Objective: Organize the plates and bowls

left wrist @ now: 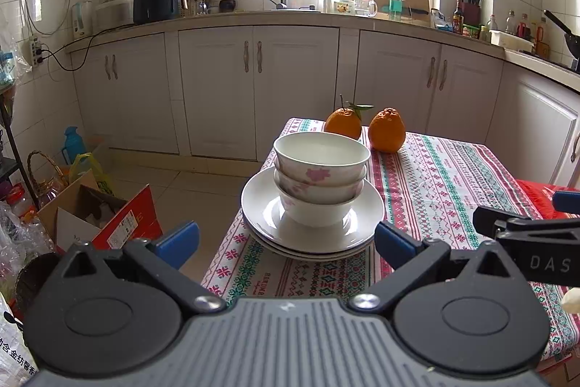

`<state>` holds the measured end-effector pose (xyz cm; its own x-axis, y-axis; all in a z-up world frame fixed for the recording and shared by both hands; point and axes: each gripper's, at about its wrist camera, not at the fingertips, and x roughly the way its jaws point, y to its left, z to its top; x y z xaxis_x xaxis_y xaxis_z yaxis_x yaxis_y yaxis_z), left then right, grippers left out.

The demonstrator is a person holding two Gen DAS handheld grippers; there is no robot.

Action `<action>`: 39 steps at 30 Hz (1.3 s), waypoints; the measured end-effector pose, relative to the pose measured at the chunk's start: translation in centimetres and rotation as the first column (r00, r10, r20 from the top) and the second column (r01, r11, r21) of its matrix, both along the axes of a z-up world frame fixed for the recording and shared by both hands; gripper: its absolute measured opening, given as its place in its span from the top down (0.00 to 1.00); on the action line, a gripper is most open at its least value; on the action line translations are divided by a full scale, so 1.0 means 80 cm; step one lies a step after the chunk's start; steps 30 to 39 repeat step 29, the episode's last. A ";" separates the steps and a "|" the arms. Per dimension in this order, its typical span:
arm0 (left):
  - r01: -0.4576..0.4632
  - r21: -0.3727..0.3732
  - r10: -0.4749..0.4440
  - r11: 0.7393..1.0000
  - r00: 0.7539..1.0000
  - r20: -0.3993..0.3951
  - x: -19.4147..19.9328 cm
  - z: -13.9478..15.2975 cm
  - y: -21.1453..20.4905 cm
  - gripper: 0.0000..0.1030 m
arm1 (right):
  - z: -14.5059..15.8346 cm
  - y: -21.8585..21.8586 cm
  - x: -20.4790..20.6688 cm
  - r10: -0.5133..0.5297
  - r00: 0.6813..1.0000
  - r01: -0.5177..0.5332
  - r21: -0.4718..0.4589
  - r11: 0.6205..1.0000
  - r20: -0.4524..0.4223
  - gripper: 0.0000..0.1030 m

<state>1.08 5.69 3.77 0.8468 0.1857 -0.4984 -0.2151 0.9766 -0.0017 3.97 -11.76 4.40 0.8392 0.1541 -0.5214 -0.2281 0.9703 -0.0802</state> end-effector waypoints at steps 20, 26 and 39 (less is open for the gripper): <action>-0.002 -0.004 0.002 1.000 1.000 -0.005 -0.001 -0.001 -0.001 0.01 | 0.000 0.000 -0.001 -0.005 1.000 0.005 -0.004 1.000 0.003 0.00; -0.003 -0.003 0.003 1.000 1.000 -0.005 -0.001 -0.001 -0.002 0.01 | 0.000 0.000 -0.002 -0.008 1.000 0.008 -0.006 1.000 0.006 0.00; -0.003 -0.003 0.003 1.000 1.000 -0.005 0.000 -0.001 -0.003 0.01 | 0.001 -0.001 -0.001 -0.010 1.000 0.010 -0.006 1.000 0.007 0.00</action>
